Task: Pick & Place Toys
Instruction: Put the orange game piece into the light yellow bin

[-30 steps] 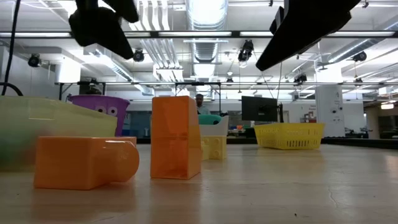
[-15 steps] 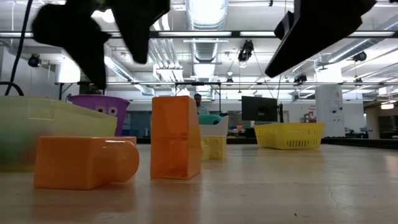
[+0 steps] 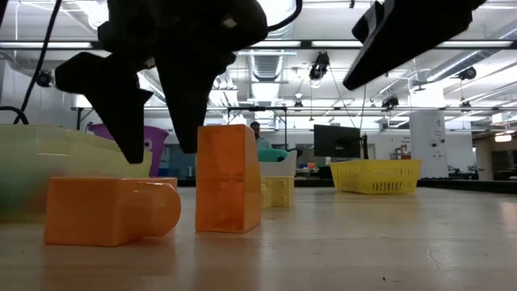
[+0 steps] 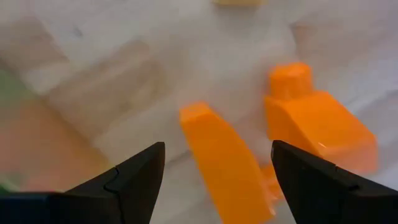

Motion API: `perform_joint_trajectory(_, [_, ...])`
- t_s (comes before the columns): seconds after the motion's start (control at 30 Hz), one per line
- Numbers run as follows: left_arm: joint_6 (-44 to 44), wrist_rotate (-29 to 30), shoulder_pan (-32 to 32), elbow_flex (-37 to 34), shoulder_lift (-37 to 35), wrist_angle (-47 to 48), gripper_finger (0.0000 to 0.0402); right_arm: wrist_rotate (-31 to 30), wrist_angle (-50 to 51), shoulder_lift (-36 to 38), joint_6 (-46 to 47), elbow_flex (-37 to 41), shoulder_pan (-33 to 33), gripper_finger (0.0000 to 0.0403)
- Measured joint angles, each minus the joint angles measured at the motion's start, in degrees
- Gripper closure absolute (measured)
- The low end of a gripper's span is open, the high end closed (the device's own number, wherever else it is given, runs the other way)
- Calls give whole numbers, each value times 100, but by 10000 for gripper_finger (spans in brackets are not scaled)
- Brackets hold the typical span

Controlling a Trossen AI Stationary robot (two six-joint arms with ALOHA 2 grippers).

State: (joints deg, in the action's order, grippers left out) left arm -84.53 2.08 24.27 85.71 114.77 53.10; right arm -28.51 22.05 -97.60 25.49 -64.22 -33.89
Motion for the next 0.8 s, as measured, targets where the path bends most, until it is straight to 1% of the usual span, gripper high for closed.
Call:
perform_joint_trajectory(0.33, [-178, -197, 39, -538, 156, -975, 106, 4, 4, 2, -175, -131, 0, 384])
perform_joint_trajectory(0.57, [-13, -505, 38, -499, 351, -916, 110, 14, 6, 2, -175, -129, 0, 384])
perform_joint_trajectory(0.67, [140, -515, 39, -482, 360, -861, 137, 17, 6, 2, -195, -131, 0, 384])
perform_joint_trajectory(0.8, [375, -514, 47, -423, 383, -802, 211, 20, 6, 2, -204, -136, 0, 384])
